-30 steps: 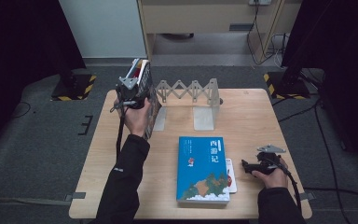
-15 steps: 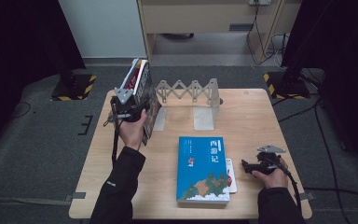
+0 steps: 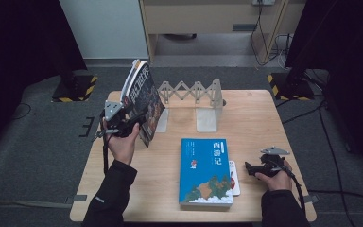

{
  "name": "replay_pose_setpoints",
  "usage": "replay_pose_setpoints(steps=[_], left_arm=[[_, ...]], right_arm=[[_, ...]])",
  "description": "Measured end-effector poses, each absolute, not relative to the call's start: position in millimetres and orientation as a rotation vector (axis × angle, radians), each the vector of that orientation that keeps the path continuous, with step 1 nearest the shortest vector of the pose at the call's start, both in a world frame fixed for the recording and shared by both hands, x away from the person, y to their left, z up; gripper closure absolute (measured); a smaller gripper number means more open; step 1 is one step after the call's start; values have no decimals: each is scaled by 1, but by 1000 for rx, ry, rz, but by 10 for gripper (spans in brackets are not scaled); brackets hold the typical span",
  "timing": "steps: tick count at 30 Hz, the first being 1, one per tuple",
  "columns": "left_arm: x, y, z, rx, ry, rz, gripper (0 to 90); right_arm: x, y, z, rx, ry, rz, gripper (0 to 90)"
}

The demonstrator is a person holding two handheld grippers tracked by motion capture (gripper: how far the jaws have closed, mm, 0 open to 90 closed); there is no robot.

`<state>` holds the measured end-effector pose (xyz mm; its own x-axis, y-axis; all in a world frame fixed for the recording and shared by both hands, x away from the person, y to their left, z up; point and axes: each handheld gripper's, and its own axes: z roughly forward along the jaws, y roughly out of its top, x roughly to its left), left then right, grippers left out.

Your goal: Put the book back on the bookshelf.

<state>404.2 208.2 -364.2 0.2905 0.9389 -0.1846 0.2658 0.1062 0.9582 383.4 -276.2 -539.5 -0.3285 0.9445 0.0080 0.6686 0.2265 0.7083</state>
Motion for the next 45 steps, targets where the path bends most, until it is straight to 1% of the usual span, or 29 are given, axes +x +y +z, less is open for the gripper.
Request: replay_pose_setpoints(steps=[4,9,13,18,28,31,36,39,45], left_arm=[[396,211,-369,1425,1188,731,377],[387,216,-378,1448,1181,696,370],[383,219,-387,1480,1194,684,366],[377,222,-400,1506,1208,619,363],[368,218,-429,1603,1235,604,345],[366,215,-436,1629,1234,589,342],[368,209,-448,1663,1235,533,340],[369,205,-456,1688,1242,488,339],[369,196,-464,1738,1221,462,337]], right_arm=[[383,-276,-540,1484,2080,871,24],[383,-276,-539,1484,2080,871,23],[384,-276,-540,1481,2093,874,6],[384,-279,-539,1492,2092,901,6],[384,-277,-539,1479,2096,875,9],[383,-278,-539,1475,2092,877,36],[382,-279,-533,1506,2099,849,150],[381,-278,-528,1502,2093,874,169],[378,-271,-516,1509,2058,952,203]])
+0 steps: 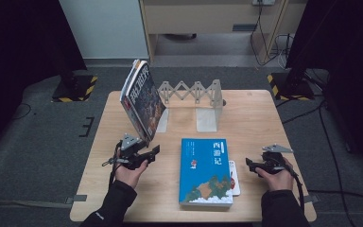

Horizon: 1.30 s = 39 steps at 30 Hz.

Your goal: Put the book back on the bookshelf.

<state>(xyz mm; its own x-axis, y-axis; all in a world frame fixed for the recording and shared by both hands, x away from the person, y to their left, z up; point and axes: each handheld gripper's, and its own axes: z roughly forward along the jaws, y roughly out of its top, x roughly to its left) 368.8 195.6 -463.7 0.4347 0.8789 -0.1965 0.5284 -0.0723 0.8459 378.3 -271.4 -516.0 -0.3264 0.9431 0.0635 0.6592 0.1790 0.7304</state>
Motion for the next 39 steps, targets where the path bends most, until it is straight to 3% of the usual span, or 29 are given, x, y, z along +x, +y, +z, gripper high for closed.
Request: replay_pose_setpoints(steps=[29,39], left_arm=[[373,122,-506,1930,1099,225,326],[377,113,-517,1878,1105,110,248]], right_arm=[[369,-214,-504,1428,2192,1223,246],[370,-206,-508,1442,2226,1252,240]])
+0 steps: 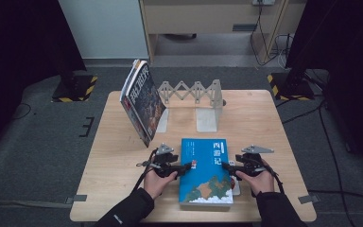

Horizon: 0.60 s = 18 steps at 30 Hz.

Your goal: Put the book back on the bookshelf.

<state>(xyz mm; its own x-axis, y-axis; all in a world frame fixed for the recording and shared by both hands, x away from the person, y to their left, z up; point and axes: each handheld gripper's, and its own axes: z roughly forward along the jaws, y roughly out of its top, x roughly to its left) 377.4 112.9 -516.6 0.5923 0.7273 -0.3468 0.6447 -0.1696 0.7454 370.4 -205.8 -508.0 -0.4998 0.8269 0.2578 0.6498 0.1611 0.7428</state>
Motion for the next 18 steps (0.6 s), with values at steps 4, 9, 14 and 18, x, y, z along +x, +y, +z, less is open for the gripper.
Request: replay_pose_setpoints(steps=[4,9,14,18], left_arm=[[380,112,-521,1859,1105,67,229],[382,109,-527,1823,1115,38,186],[385,109,-531,1805,1114,23,156],[387,108,-534,1787,1122,11,127]], right_arm=[[371,-204,-510,1458,2227,1269,233],[372,-202,-513,1495,2225,1300,228],[373,-201,-514,1502,2222,1315,228],[374,-200,-516,1515,2220,1331,227]])
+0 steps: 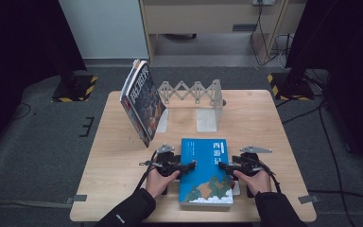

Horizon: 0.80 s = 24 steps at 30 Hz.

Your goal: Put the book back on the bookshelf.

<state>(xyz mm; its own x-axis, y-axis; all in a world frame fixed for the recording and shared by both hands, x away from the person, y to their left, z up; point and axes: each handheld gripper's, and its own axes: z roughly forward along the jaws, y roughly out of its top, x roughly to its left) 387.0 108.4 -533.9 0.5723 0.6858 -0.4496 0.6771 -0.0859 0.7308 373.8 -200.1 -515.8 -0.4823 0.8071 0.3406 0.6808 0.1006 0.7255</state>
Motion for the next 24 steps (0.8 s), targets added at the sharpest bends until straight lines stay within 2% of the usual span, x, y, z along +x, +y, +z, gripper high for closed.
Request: replay_pose_setpoints(steps=[8,24], left_arm=[[393,108,-543,1735,1141,-38,67],[394,105,-545,1667,1184,-32,64]], right_arm=[[376,-199,-518,1549,2222,1359,224],[378,-197,-521,1562,2224,1390,220]])
